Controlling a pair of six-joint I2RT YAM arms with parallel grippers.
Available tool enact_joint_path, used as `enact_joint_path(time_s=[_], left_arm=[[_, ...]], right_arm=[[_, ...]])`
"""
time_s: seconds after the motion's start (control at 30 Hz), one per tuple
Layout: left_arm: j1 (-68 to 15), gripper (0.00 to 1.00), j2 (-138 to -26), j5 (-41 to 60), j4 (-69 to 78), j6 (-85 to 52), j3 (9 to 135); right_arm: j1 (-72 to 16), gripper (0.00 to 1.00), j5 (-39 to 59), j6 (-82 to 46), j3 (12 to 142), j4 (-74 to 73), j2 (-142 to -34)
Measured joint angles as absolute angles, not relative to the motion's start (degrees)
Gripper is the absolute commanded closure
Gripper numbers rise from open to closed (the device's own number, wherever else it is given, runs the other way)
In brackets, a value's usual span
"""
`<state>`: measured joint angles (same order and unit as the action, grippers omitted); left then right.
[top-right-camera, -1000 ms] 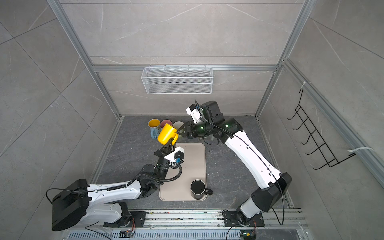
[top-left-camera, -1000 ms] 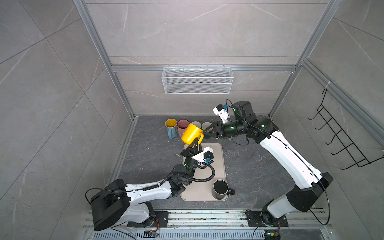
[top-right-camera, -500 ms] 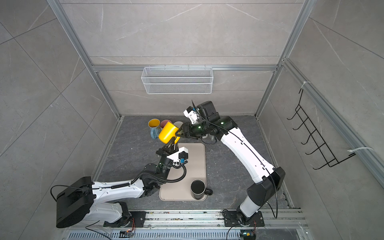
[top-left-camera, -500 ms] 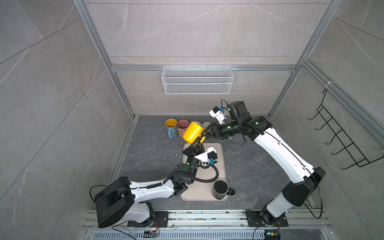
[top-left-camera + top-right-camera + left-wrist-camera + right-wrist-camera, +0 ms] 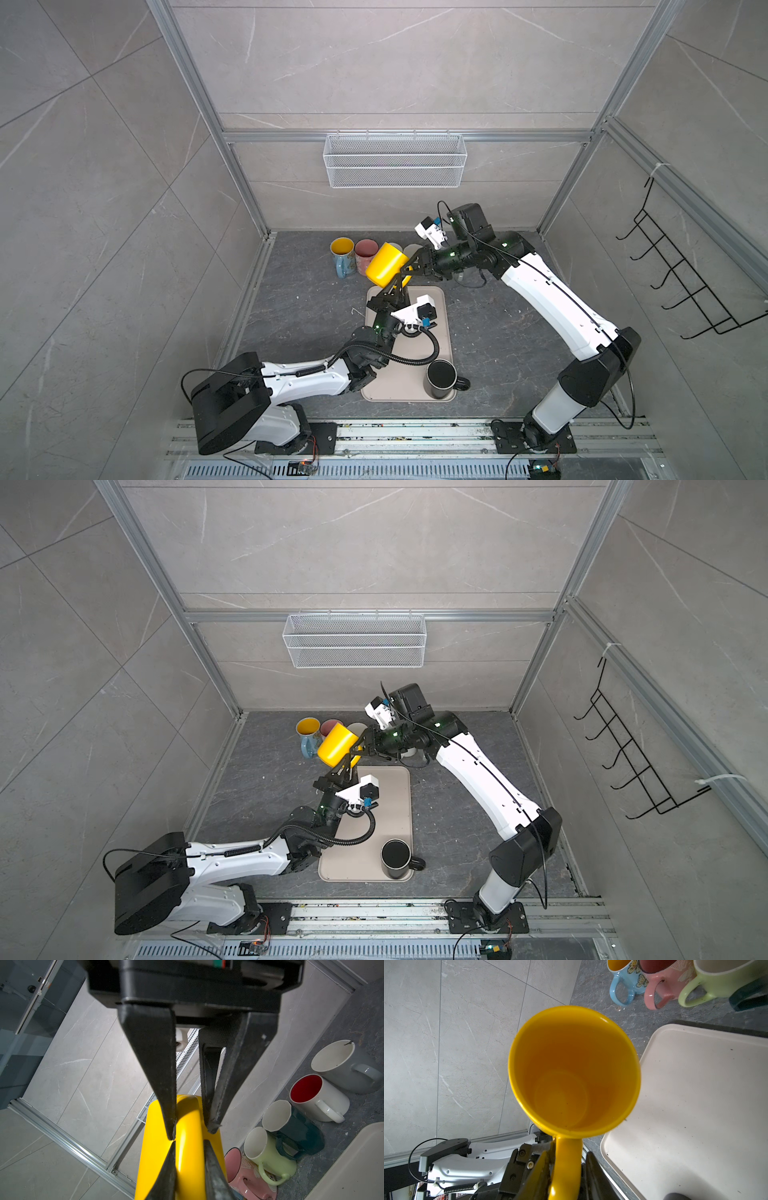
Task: Turn the mug right side up
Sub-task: 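Raise the yellow mug toward the right gripper while the right reaches for its handle, then grasp the yellow mug's handle with the right gripper while the left holds it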
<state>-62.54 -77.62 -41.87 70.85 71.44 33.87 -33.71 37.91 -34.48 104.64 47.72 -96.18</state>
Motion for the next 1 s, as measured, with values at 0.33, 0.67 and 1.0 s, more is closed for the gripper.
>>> enact_joint_path(time_s=[0.33, 0.67, 1.0], left_arm=[[-62.48, 1.00, -79.02, -43.07, 70.74, 73.36, 33.87], [-62.65, 1.00, -80.07, -45.54, 70.04, 74.15, 34.11], [-63.07, 0.75, -80.07, -46.61, 68.64, 73.93, 34.57]], right_arm=[[-33.06, 1.00, 40.05, -38.00, 103.42, 46.37, -97.19], [-32.84, 1.00, 40.36, -38.22, 99.96, 42.89, -96.79], [-32.82, 1.00, 40.07, -40.29, 93.47, 36.53, -93.19]])
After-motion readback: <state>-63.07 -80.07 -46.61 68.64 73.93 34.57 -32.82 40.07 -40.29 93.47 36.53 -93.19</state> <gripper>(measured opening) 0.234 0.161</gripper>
